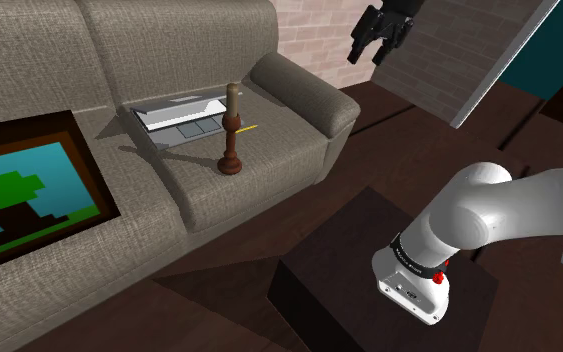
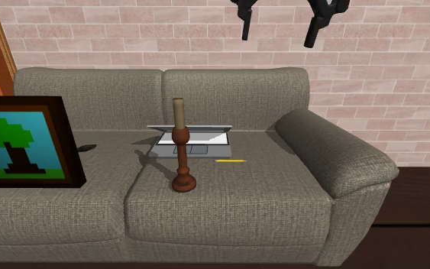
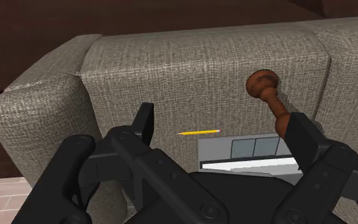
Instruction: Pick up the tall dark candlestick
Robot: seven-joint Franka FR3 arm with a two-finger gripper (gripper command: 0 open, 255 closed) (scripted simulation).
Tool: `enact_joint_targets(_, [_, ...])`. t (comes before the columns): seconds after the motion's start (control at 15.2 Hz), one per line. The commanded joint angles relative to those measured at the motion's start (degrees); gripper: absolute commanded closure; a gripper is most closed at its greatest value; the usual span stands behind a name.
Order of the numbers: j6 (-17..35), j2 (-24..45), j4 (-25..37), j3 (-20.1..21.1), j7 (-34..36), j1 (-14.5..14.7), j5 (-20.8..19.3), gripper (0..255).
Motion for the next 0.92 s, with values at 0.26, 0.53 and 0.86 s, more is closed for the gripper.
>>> enact_joint_targets(0.26, [0.2, 11.3, 6.7, 2.4, -1.8, 1.8, -1.7, 0])
enact_joint_targets(0.53, [-0.5, 22.2, 14.1, 5.0, -3.2, 3.2, -4.0, 0])
enact_joint_targets(0.86, [-2.8, 35.6, 24.0, 8.3, -4.4, 5.0, -7.9, 0])
